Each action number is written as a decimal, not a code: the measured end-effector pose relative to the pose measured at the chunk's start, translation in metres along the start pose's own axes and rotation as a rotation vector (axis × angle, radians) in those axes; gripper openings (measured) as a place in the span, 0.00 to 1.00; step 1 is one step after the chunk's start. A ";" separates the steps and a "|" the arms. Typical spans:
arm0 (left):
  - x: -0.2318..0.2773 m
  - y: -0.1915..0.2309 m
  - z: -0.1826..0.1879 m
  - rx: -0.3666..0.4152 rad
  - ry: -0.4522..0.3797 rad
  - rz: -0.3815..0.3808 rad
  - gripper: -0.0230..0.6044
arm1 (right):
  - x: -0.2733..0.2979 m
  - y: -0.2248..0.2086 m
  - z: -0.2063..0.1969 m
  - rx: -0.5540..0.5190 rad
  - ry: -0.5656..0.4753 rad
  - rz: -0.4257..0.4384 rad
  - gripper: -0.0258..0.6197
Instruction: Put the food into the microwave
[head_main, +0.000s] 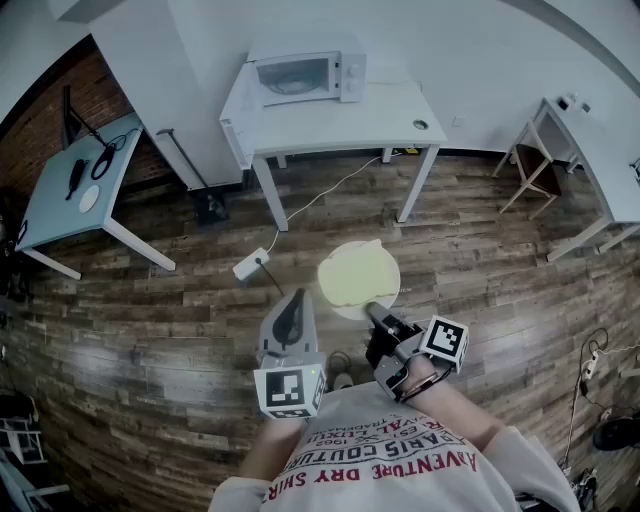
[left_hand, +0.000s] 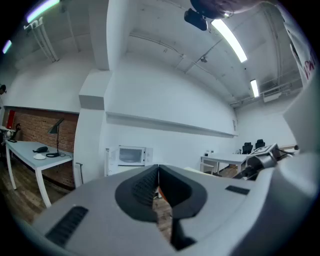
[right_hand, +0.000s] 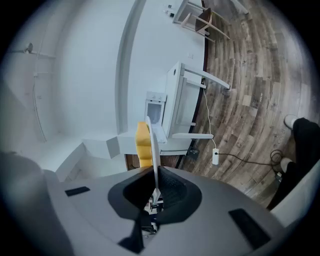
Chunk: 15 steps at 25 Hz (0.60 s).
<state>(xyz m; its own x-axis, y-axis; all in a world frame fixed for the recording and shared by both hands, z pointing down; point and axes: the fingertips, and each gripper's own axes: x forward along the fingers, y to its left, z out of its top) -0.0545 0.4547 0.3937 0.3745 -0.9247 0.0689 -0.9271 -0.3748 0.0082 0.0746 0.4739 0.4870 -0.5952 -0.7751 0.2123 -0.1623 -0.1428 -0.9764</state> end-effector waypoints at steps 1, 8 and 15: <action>0.000 0.001 0.000 0.002 0.001 -0.001 0.05 | 0.001 0.000 -0.001 0.003 -0.002 0.000 0.07; -0.004 0.015 0.000 0.000 0.002 0.016 0.05 | 0.005 0.000 -0.009 0.008 0.009 -0.001 0.07; -0.008 0.026 -0.006 -0.011 0.018 0.040 0.05 | 0.010 0.000 -0.014 0.011 0.012 0.016 0.08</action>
<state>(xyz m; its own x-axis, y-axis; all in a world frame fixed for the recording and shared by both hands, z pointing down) -0.0816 0.4528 0.3990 0.3368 -0.9375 0.0872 -0.9415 -0.3368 0.0156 0.0574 0.4750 0.4900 -0.6068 -0.7700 0.1972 -0.1441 -0.1374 -0.9800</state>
